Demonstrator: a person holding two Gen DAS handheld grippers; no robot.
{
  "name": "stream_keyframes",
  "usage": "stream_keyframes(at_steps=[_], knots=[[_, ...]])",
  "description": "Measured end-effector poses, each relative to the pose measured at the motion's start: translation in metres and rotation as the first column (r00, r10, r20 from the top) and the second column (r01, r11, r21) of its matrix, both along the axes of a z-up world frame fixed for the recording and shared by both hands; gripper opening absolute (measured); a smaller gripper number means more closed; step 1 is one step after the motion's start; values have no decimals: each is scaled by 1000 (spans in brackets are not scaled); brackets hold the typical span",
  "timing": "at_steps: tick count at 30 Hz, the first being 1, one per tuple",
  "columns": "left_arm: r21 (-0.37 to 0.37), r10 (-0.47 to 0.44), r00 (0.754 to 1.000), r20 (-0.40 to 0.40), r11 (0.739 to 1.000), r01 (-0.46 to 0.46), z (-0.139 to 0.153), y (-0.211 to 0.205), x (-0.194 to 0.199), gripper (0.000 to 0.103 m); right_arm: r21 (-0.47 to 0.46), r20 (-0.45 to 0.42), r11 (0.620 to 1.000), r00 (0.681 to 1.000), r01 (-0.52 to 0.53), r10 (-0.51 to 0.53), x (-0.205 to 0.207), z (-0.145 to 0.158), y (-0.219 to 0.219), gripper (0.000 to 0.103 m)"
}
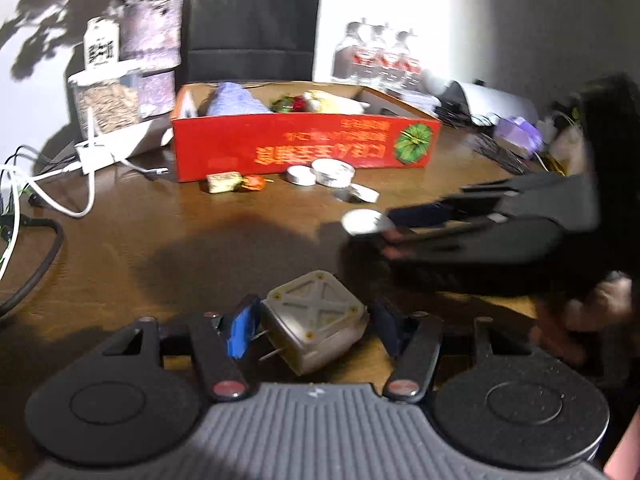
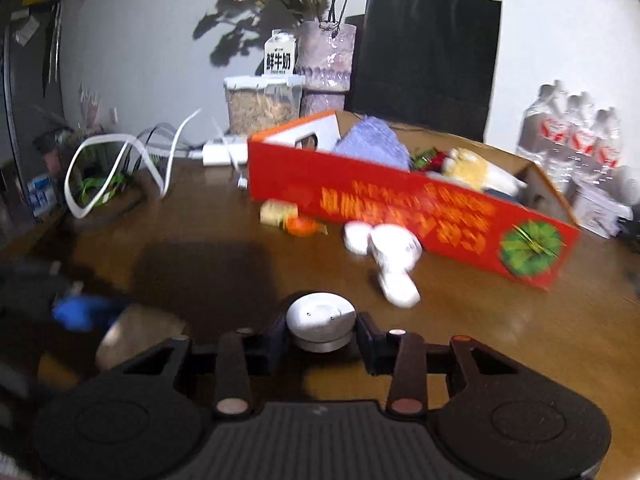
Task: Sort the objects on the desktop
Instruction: 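Grasp the white cube charger with the left gripper while the right gripper grasps a round white lid, then lower the charger and lid into the box and open both grippers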
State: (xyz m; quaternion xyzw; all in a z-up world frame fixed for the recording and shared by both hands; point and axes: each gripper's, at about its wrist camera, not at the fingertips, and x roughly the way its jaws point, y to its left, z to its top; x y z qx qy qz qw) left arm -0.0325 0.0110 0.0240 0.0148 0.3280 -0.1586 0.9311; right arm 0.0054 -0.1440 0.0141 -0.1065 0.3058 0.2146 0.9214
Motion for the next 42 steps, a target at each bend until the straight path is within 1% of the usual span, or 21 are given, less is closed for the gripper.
stream_keyframes(at_steps=[1,2,3,5,8,12,14,16,17,18,19,20,22,24,27,30,32,35,37,39,42], knots=[[3,-12,1000,0,1000,12,-1,-3,-4,62,1,-3,1000,1000,7,-7,-12,0,-6,37],[2,-20,1000,-1,1000,20,-1,-4,-8,65,14,-12,1000,1000,17,-17,-22,1,-13,37],[-5,-30,1000,-6,1000,30,-2,-6,-11,70,30,-28,999,999,32,-31,-31,1,-21,37],[-17,-46,999,-18,999,45,-5,-7,-16,77,46,-45,998,998,48,-46,-44,-1,-33,37],[-32,-51,999,-15,998,51,-6,-5,-21,77,45,-44,997,998,56,-54,-58,-4,-40,37],[-95,-44,999,-17,995,42,-3,2,-19,77,50,-40,998,998,47,-45,-65,-6,-43,38],[-93,-16,1000,-14,996,15,-3,4,-14,78,48,-40,998,998,49,-47,-65,-5,-42,38],[-81,-14,1000,-13,997,13,-5,3,-8,78,49,-39,998,998,44,-42,-64,-6,-42,38],[-82,-14,1000,-14,997,13,-5,3,-6,76,53,-41,998,998,46,-44,-64,-6,-42,39],[-85,-16,1000,-18,996,15,-6,3,-5,67,58,-44,997,998,47,-44,-63,-6,-43,40],[-85,-28,999,-26,996,25,-6,1,-4,60,64,-46,997,998,46,-43,-63,-7,-44,40],[-74,-29,999,-17,997,28,-7,0,-4,58,70,-49,996,998,47,-44,-62,-7,-44,40],[-60,-31,1000,-7,998,30,-7,-3,-7,58,73,-51,996,998,49,-45,-60,-7,-44,38],[-65,-29,1000,-6,997,29,-7,-2,-9,57,66,-49,997,998,42,-38,-60,-7,-41,38],[-80,0,1000,18,997,2,-4,2,-14,57,71,-52,997,999,16,-12,-59,-5,-37,38],[-83,27,999,32,996,-25,7,6,-13,57,98,-24,995,1000,12,-10,-56,5,-36,38],[-94,46,997,59,995,-40,20,12,-7,57,133,-2,991,1000,9,-8,-46,19,-38,38],[-104,69,993,101,993,-58,46,21,17,57,166,33,986,999,11,-16,-12,49,-37,38],[-95,82,988,133,993,-70,67,26,44,57,165,67,986,997,17,-28,16,69,-31,38],[-81,96,982,162,993,-84,87,28,77,57,184,79,983,996,16,-31,53,89,-23,38],[-103,129,982,136,988,-116,112,33,142,57,206,28,978,999,28,-35,120,104,-6,38]])
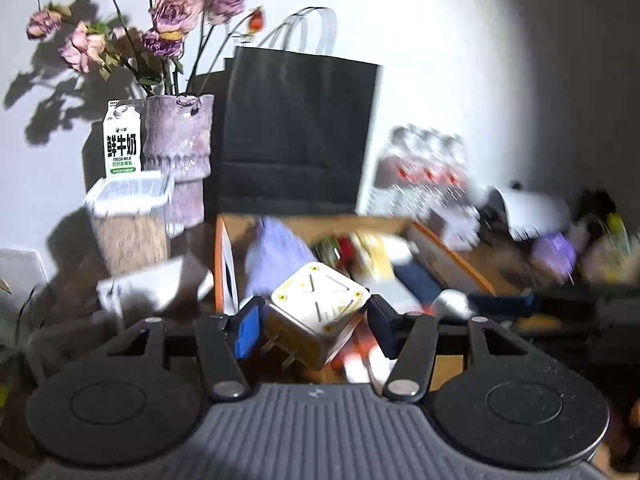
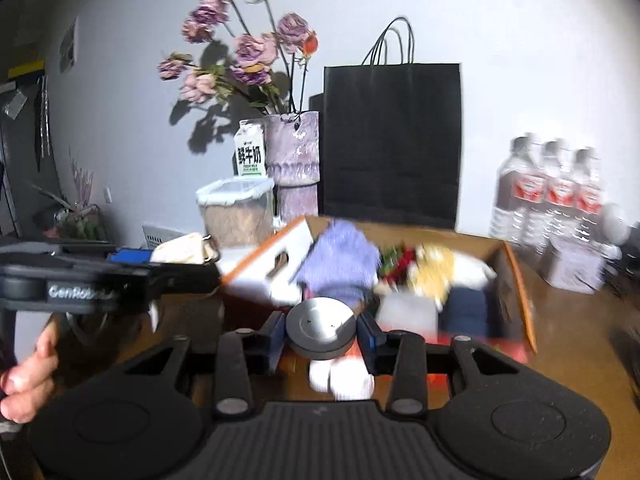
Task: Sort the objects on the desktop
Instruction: 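Lower the charger and lid into the box and open both grippers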
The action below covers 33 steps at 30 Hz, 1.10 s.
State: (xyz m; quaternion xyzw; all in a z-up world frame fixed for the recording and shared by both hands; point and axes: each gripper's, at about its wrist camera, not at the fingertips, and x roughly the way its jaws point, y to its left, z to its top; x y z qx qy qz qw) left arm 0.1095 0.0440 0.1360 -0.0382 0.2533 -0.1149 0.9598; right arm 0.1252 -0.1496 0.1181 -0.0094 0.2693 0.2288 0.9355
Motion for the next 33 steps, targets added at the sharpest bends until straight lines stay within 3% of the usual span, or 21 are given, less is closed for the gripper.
stream_keyframes(at_steps=[3,6,9,13,17,19,21,26,31,33], knots=[[-10,25,998,-66,1000,-26,9,0,70,57,-14,-94,1000,996,-1,0,63,-3,21,38],[33,83,988,-127,996,-79,-1,0,126,57,-55,-195,998,981,8,-19,116,-22,35,38],[58,110,972,-208,993,-100,-23,-2,173,57,-93,-261,996,965,13,-37,148,-46,46,38],[106,163,948,-274,985,-138,-51,-6,204,58,-98,-343,995,939,-5,-29,171,-69,53,38],[133,184,927,-328,980,-148,-70,-9,220,59,-140,-361,990,931,0,-51,172,-82,61,39],[141,185,930,-317,979,-146,-71,-11,218,61,-126,-369,992,928,1,-48,169,-79,59,50],[141,174,939,-298,980,-137,-67,-11,213,68,-104,-358,994,933,8,-45,165,-70,54,55],[120,201,945,-257,977,-175,-36,-4,201,74,-116,-303,992,950,49,-82,152,-40,39,59],[118,199,959,-202,977,-178,-5,-5,177,90,-85,-250,991,960,108,-126,131,-12,19,68],[118,191,960,-205,978,-170,0,-10,167,100,-78,-234,989,962,125,-140,127,-5,12,72]])
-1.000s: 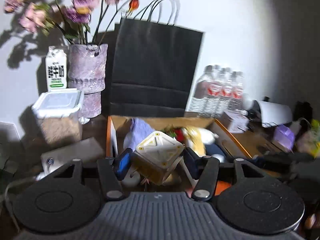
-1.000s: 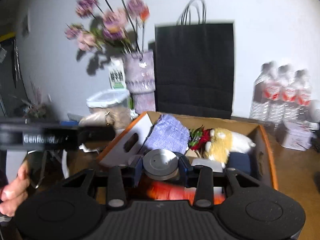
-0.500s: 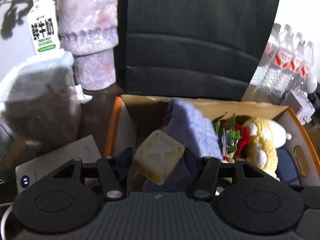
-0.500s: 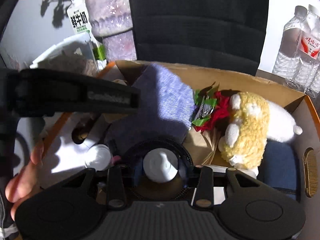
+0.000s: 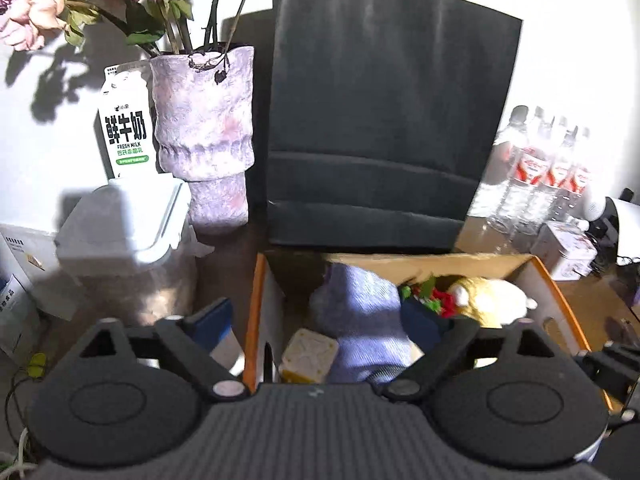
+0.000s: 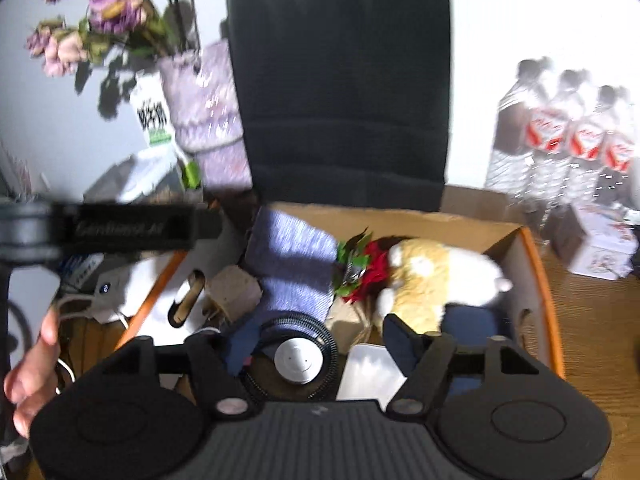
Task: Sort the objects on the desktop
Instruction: 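Lower the charger and lid into the box and open both grippers, then withdraw both grippers from the box toward the remaining caps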
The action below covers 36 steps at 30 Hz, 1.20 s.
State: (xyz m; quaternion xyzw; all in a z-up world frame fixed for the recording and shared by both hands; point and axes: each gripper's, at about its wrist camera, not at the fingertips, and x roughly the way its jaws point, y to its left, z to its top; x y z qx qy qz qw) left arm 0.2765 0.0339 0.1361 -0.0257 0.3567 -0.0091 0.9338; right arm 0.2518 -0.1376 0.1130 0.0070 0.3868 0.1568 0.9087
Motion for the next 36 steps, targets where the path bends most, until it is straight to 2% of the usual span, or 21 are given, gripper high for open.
stream_keyframes(at_steps=[5,9,12,17,22,27,29,33,36], knots=[[43,-17,1000,19,999,17,0,-7,-32,102,2,32,999,998,49,-49,-28,6,-20,85],[53,-20,998,64,998,17,-3,-8,-73,103,42,66,994,992,102,-105,-58,5,-42,85],[47,-15,994,113,999,9,-6,-10,-111,103,63,123,990,983,130,-137,-92,2,-55,85],[30,-27,982,187,999,22,-26,-13,-183,103,68,204,988,967,141,-152,-153,-18,-62,86],[21,-24,982,188,1000,20,-62,-15,-252,103,82,207,992,972,97,-112,-209,-55,-65,87],[49,-21,987,159,999,14,-98,-17,-307,103,100,98,992,992,76,-85,-247,-92,-74,87],[38,-32,986,162,999,26,-104,-17,-322,103,103,86,992,993,74,-83,-264,-100,-74,87],[30,2,983,181,1000,-8,-112,-16,-341,103,92,144,993,985,76,-89,-291,-100,-78,89],[41,4,981,194,999,-12,-115,-20,-346,103,152,152,985,983,77,-101,-302,-103,-87,90]])
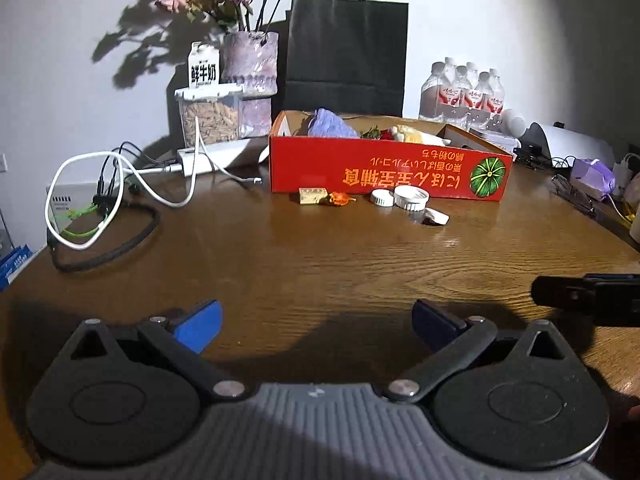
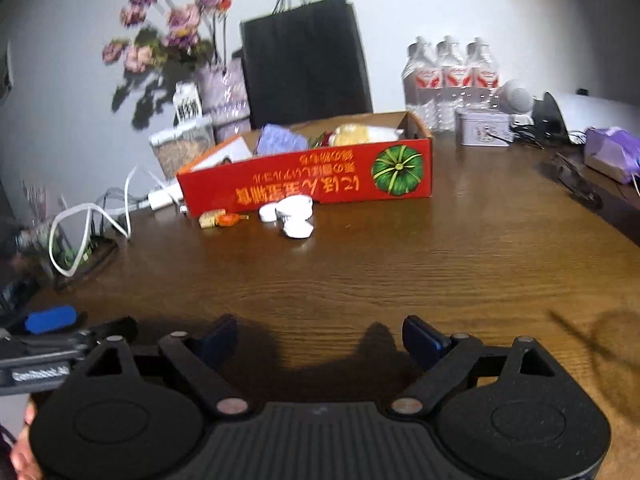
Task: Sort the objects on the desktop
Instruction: 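Withdraw both grippers from the box toward the remaining caps, then grasp a small orange item with the left gripper while the right gripper grasps a white cap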
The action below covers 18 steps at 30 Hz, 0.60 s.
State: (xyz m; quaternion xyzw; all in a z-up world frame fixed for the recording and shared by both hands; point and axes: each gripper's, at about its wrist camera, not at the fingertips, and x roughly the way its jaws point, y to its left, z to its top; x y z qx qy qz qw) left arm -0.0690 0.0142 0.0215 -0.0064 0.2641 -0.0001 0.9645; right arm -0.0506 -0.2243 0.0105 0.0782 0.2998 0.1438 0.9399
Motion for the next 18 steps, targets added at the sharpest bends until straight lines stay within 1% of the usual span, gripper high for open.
stream_keyframes(at_steps=[1,3,4,5,6,8,11,14,16,17,18], knots=[[4,-7,1000,4,1000,7,0,-1,0,103,26,-7,1000,1000,-7,8,-3,-3,-2,90],[10,-22,1000,-14,1000,22,-1,-3,1,103,72,-9,997,1000,-26,26,-6,-5,-5,90],[12,-33,999,-16,999,34,-1,-4,0,103,73,-3,997,999,-37,38,-6,-4,-6,91],[10,-46,999,-11,999,47,-1,-4,-1,103,69,-4,997,999,-35,35,-5,-4,-5,94],[7,-54,999,-3,998,54,-1,-4,-2,103,65,-11,998,1000,-14,15,-3,-5,-5,95],[12,-45,999,-7,999,46,-2,-5,-1,103,61,-26,998,1000,-5,7,-1,-5,-5,96],[8,-45,999,-14,999,45,-3,-5,0,103,84,-41,996,999,-3,6,0,-7,-7,96],[-14,-81,996,-39,997,81,-3,-3,7,103,61,-61,998,998,-12,15,6,-7,-4,96],[-48,-113,991,-78,993,110,-2,1,22,103,2,-57,1000,998,-29,29,14,-3,2,96],[-57,-120,990,-76,992,116,-1,2,29,103,-31,-44,999,998,-38,37,19,0,6,96],[-50,-126,990,-61,991,123,2,2,37,101,-62,-21,997,999,-46,44,25,3,9,95]])
